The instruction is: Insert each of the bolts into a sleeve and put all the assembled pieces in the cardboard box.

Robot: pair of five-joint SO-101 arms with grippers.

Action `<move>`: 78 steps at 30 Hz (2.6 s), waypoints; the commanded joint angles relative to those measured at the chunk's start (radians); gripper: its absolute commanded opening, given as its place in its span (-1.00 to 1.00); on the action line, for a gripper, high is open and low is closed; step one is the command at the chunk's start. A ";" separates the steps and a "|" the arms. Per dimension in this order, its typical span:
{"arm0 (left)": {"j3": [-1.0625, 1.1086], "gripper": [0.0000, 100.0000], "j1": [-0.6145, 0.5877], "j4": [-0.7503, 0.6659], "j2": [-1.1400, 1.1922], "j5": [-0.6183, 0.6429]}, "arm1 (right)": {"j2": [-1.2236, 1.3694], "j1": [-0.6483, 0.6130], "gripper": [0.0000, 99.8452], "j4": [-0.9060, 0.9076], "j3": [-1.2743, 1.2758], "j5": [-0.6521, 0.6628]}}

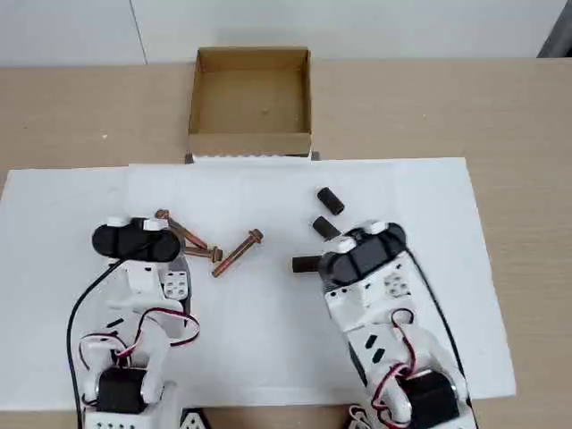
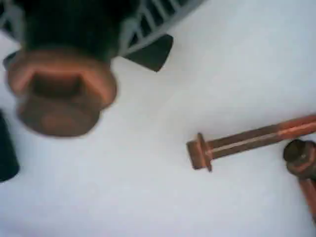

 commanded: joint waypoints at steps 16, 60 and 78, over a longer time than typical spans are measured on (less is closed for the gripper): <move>0.074 -0.99 -0.006 0.008 -0.009 -0.008 | 0.771 0.018 -1.00 -0.171 -0.667 -0.091; 0.074 -0.99 -0.006 0.008 -0.009 -0.008 | 2.491 -0.039 -0.99 -0.673 -1.930 0.629; 0.074 -0.99 -0.006 0.008 -0.009 -0.008 | 2.537 -0.042 -0.81 -0.662 -1.970 0.634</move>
